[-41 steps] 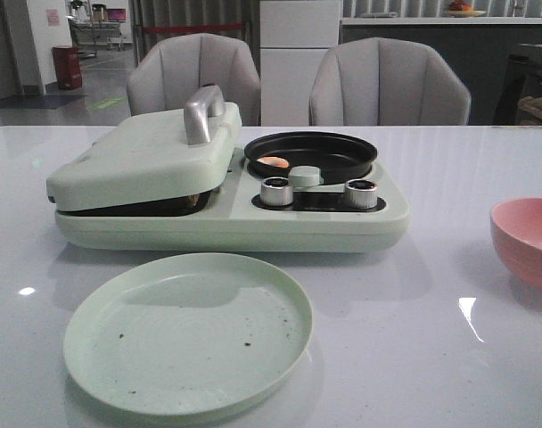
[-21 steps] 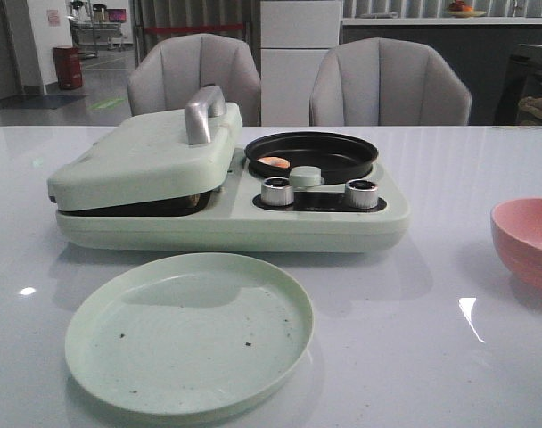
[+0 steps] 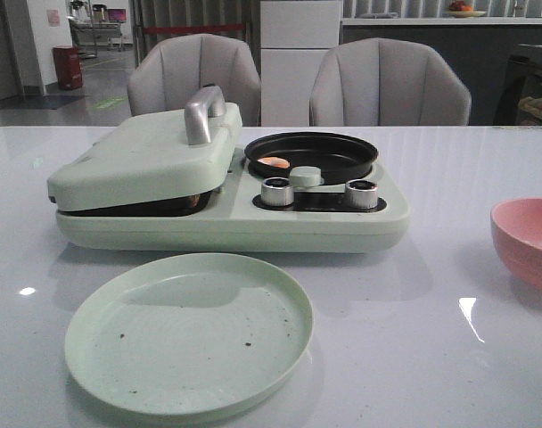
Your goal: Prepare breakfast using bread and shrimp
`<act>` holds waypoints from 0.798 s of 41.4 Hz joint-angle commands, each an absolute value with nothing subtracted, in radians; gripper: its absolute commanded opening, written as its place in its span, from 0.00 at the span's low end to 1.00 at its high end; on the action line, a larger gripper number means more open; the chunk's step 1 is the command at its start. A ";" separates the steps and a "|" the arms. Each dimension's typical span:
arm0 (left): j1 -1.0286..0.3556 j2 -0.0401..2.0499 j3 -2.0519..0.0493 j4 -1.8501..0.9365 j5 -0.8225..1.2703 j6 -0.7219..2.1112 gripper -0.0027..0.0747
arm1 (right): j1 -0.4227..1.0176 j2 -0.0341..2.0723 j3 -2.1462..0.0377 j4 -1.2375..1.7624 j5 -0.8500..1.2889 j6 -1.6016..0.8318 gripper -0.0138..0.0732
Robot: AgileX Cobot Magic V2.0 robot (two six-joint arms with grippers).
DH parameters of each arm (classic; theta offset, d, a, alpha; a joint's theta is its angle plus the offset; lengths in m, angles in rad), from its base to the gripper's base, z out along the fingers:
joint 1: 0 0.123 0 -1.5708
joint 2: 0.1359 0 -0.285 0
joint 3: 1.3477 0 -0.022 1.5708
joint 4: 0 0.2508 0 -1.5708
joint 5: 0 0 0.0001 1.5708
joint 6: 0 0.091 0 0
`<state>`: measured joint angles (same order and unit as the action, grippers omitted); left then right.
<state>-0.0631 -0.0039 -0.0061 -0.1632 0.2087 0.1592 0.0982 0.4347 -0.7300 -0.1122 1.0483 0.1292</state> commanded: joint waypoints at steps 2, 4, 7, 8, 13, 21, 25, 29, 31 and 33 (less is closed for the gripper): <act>-0.060 -0.026 -0.007 -0.093 0.101 0.068 0.17 | 0.101 0.441 -0.755 -0.126 0.975 0.123 0.21; -0.060 -0.026 0.001 -0.081 0.093 0.048 0.17 | 0.101 0.441 -0.755 -0.126 0.975 0.123 0.21; -0.060 -0.026 0.008 -0.049 0.093 0.022 0.17 | 0.101 0.441 -0.755 -0.126 0.975 0.123 0.21; -0.060 -0.026 0.008 -0.030 0.093 0.017 0.17 | 0.101 0.441 -0.755 -0.126 0.975 0.123 0.21; -0.060 -0.026 0.008 0.000 0.089 0.013 0.17 | 0.101 0.441 -0.755 -0.126 0.975 0.123 0.21; -0.060 -0.026 0.008 0.000 0.087 0.013 0.17 | 0.101 0.441 -0.755 -0.126 0.975 0.123 0.21; -0.060 -0.026 0.008 0.000 0.067 0.013 0.17 | 0.101 0.441 -0.755 -0.126 0.975 0.123 0.21; -0.071 -0.026 0.008 0.006 0.035 0.013 0.17 | 0.101 0.441 -0.755 -0.126 0.975 0.123 0.21; -0.079 -0.026 0.008 0.006 0.019 0.013 0.17 | 0.101 0.441 -0.755 -0.126 0.975 0.123 0.21; -0.086 -0.026 0.008 0.006 0.010 0.013 0.17 | 0.101 0.441 -0.755 -0.126 0.975 0.123 0.21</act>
<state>-0.0704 -0.0039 0.0007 0.0000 0.1271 0.0225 0.0982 0.4347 -0.7300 -0.1122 1.0476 0.1292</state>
